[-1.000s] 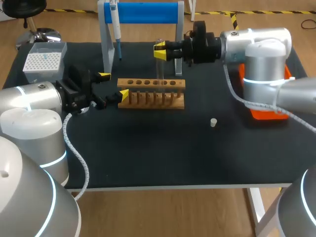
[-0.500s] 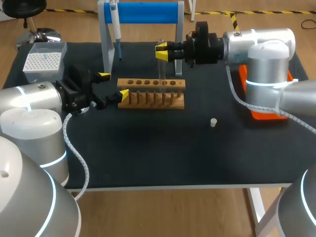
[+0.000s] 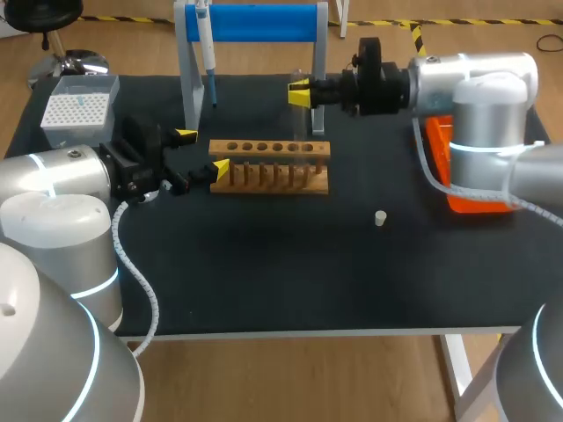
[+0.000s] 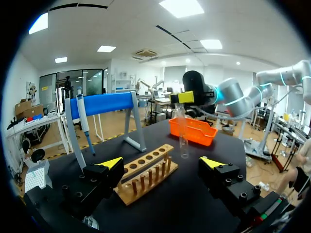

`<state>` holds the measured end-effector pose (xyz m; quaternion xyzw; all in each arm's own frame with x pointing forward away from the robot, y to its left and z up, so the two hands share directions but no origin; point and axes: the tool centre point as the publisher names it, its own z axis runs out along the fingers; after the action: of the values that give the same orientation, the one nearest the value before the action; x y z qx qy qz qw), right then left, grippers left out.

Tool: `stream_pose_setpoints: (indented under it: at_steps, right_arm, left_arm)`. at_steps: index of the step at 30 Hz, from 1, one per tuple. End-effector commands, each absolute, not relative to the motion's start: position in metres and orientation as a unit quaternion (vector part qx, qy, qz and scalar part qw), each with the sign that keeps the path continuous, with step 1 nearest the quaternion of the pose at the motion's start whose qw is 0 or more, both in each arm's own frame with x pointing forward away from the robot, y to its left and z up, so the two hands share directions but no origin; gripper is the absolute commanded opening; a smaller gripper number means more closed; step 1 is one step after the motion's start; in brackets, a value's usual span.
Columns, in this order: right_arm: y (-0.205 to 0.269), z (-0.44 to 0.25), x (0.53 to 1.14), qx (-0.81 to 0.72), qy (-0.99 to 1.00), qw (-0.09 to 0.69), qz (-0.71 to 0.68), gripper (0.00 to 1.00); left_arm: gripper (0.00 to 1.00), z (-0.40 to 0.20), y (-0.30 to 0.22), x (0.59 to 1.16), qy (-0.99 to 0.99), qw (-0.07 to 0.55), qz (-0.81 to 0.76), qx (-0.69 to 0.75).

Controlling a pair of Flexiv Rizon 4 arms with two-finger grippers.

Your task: Invert the test tube, pick up the pipette, mount the tip to pipette, aspirate from beaker and dispense into the tube, eject the tip, return the pipette, and cap with the stopper.

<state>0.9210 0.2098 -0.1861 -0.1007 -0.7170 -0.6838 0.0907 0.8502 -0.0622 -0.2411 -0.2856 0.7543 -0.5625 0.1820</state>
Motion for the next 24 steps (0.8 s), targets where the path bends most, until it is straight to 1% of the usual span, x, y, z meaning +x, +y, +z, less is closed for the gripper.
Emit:
stream_pose_setpoints:
  at_steps: [1,10,17,24]
  right_arm:
    - [0.197,-0.18,0.923,-0.142,-0.716,0.146,-0.668,0.0]
    - [0.183,-0.183,0.935,-0.274,-0.653,0.282,-0.648,0.0]
    - [0.182,-0.19,0.937,-0.316,-0.632,0.341,-0.62,0.0]
    - [0.185,-0.196,0.932,-0.333,-0.641,0.378,-0.579,0.0]
  left_arm:
    - [1.0,-0.244,-0.062,0.85,0.752,0.184,-0.566,-0.285]
    - [1.0,-0.244,-0.062,0.85,0.752,0.184,-0.566,-0.285]
    - [1.0,-0.244,-0.062,0.85,0.752,0.184,-0.566,-0.285]
    - [1.0,-0.244,-0.062,0.85,0.752,0.184,-0.566,-0.285]
